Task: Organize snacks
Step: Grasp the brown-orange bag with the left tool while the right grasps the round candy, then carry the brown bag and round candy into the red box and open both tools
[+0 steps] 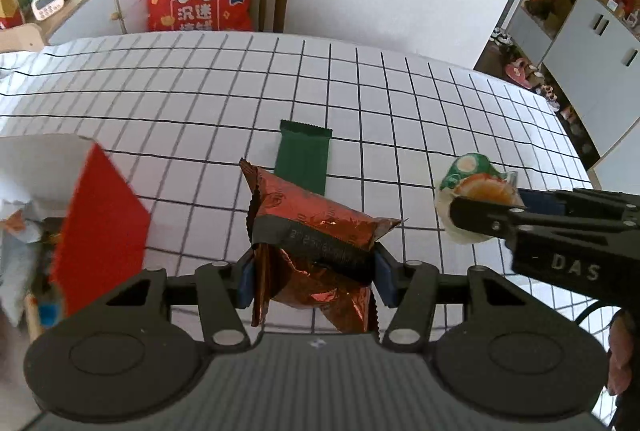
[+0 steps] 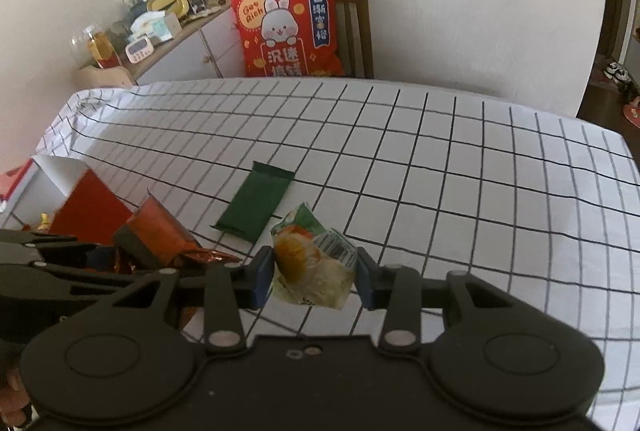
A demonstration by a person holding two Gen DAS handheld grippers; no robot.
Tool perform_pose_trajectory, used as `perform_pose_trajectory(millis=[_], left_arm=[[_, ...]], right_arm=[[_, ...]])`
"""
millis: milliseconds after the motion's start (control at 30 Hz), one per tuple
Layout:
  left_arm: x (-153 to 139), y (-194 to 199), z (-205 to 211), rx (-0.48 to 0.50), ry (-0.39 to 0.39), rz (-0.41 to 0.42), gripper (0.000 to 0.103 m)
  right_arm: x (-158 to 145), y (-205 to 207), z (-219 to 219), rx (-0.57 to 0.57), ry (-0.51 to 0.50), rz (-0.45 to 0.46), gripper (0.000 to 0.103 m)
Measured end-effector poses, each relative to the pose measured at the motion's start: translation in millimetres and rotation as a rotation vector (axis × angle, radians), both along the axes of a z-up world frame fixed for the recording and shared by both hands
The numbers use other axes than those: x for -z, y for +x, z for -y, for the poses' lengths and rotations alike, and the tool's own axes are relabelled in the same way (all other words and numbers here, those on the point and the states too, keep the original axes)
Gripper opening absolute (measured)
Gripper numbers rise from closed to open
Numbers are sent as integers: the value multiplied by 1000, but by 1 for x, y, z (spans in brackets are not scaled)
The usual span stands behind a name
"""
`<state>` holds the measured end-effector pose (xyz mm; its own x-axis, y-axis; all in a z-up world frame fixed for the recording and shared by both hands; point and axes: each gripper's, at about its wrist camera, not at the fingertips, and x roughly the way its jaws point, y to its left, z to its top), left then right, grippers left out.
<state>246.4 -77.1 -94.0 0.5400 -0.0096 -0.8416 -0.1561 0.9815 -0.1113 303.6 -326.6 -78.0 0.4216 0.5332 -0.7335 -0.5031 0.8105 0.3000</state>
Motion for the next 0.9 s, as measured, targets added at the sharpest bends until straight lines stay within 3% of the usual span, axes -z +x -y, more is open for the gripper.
perform_pose_trajectory(millis=[500, 900], left_arm=[[-56, -71, -24, -11, -8, 49, 55], [-83, -120, -83, -58, -20, 81, 55]], right_arm=[[-60, -70, -12, -54, 59, 33, 40], [-90, -117, -57, -104, 98, 49, 41]])
